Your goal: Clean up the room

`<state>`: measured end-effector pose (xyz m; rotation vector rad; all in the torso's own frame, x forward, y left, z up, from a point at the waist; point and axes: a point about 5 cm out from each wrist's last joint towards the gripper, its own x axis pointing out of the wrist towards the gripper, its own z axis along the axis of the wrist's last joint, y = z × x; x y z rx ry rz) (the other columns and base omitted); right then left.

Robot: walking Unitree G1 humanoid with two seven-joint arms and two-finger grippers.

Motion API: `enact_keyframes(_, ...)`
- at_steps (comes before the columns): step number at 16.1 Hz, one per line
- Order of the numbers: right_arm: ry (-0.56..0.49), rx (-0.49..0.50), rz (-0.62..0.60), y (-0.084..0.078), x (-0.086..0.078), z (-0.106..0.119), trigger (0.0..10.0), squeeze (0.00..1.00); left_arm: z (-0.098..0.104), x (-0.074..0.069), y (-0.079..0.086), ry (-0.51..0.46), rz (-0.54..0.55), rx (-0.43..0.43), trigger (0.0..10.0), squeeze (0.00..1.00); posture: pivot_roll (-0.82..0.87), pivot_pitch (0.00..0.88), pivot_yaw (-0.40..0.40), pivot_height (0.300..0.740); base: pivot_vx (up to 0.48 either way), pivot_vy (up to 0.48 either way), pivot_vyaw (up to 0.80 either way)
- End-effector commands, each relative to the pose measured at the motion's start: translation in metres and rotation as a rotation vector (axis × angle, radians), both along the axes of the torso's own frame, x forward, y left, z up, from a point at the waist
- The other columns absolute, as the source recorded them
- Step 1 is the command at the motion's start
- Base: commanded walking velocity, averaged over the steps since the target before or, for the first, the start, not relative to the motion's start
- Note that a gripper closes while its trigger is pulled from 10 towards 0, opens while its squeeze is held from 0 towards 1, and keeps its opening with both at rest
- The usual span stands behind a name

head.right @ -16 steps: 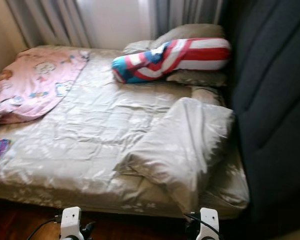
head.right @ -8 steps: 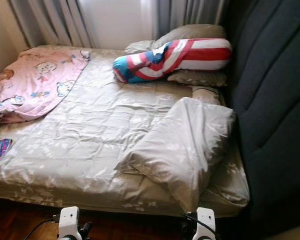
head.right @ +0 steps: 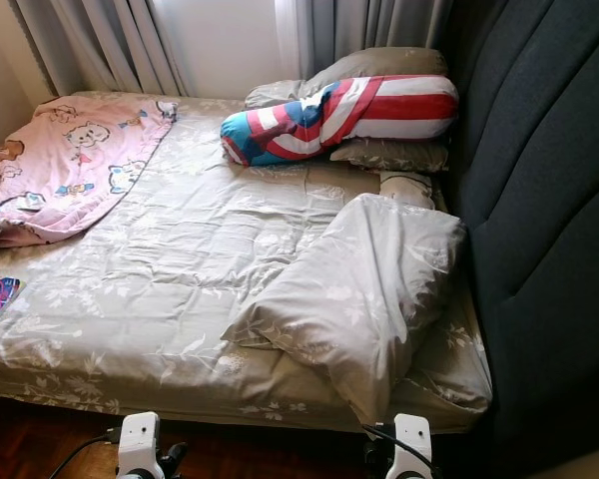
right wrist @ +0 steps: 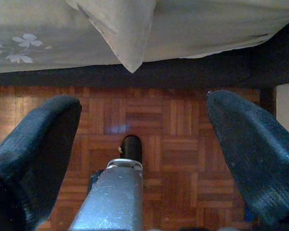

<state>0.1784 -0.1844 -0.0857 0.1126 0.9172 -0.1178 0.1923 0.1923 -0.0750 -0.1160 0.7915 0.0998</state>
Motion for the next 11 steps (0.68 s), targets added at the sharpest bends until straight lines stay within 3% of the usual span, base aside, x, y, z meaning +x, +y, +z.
enact_keyframes(1, 0.0, 0.001, -0.002, 0.0, 0.0, 0.0, 10.0, 0.0, -0.001, -0.003, 0.001, 0.006, -0.009, 0.012, 10.0, 0.0, 0.02, 0.006, -0.016, 0.74, 0.0, 0.0, 0.0)
enact_keyframes(11, -0.049, 0.004, 0.003, 0.0, 0.007, 0.004, 10.0, 0.0, 0.015, 0.011, 0.0, -0.212, -0.089, 0.061, 10.0, 0.0, 0.01, 0.03, -0.017, 0.74, 0.0, 0.0, 0.0)
